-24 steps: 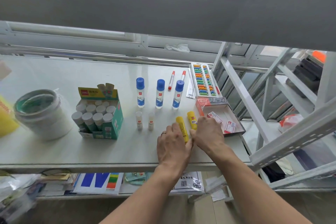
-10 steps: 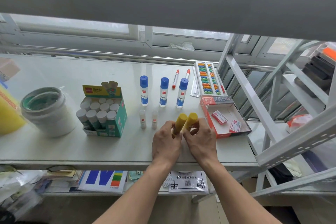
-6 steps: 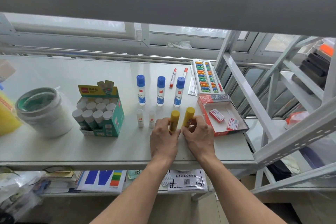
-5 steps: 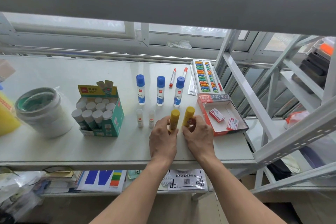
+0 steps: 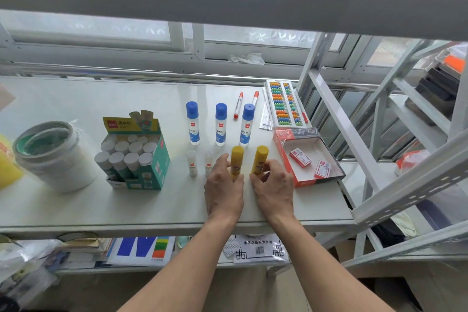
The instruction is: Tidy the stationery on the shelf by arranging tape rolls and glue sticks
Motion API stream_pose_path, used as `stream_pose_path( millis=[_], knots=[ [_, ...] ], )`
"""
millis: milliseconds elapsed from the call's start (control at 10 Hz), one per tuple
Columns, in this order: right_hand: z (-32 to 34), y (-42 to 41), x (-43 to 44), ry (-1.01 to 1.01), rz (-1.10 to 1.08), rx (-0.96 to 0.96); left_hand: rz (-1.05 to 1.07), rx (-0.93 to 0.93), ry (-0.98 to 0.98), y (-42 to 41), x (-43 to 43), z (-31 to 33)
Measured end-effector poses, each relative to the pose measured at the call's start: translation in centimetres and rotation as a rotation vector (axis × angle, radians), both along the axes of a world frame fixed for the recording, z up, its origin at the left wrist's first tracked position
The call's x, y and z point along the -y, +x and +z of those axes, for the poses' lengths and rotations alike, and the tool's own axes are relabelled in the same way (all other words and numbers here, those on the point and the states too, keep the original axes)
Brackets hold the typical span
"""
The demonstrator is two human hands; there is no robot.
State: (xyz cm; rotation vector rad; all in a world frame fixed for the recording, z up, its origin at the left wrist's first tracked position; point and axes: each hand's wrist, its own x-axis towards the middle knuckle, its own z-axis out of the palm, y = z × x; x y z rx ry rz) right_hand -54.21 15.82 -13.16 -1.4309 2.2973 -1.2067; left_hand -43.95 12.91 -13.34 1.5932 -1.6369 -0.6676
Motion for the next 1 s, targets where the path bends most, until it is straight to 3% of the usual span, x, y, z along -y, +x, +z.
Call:
stream_pose_path(
  millis=[800, 1000],
  knots=[
    [-0.2, 0.0, 0.3, -0.011, -0.024, -0.015, 0.010, 0.008, -0.013, -0.1, -0.2, 0.0],
    [0.6, -0.1, -1.2, 0.007, -0.025, 0.079, -0.036, -0.078, -0.057, 1.4, -2.4, 2.2]
  ],
)
